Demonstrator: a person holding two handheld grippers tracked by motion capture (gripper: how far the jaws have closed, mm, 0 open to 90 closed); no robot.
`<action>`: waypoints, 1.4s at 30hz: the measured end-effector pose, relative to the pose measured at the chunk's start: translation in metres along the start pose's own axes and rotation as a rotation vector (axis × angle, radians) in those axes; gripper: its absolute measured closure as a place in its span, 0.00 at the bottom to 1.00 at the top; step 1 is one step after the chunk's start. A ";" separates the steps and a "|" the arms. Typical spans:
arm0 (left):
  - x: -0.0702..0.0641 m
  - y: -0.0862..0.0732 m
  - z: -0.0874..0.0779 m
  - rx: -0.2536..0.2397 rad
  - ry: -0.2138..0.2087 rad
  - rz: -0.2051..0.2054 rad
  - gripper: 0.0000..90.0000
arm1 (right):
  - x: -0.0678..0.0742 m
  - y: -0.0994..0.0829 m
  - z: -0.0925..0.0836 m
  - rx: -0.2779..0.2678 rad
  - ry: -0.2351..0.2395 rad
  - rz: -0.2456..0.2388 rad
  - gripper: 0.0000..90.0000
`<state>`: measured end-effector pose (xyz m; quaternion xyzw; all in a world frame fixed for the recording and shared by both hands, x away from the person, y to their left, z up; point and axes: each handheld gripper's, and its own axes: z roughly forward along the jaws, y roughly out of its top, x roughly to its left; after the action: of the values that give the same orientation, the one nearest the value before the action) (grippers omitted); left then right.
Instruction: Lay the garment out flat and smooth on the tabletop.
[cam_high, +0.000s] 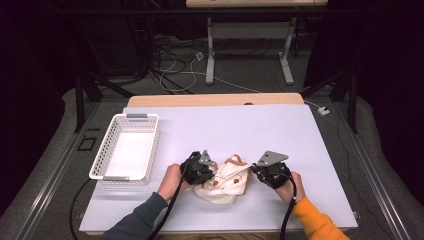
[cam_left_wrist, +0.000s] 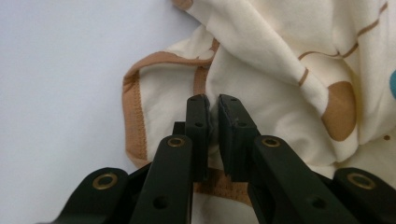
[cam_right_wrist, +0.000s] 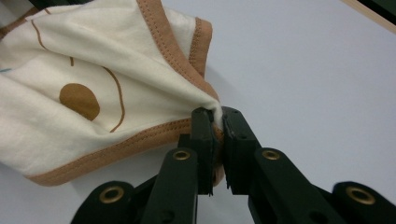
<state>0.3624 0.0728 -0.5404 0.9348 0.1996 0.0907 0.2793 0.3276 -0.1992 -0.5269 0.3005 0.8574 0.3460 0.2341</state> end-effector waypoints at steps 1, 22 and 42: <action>0.000 0.000 -0.003 -0.013 0.009 -0.006 0.93 | 0.000 0.000 -0.001 -0.005 -0.003 0.002 0.94; -0.001 -0.014 -0.046 -0.072 0.159 -0.045 0.94 | -0.011 -0.003 -0.009 -0.039 -0.074 0.048 0.94; -0.007 -0.029 -0.043 0.056 0.145 -0.028 0.76 | -0.025 -0.014 0.003 0.160 -0.011 0.075 0.80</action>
<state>0.3345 0.1132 -0.5218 0.9304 0.2349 0.1487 0.2391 0.3421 -0.2227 -0.5345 0.3519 0.8693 0.2831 0.2008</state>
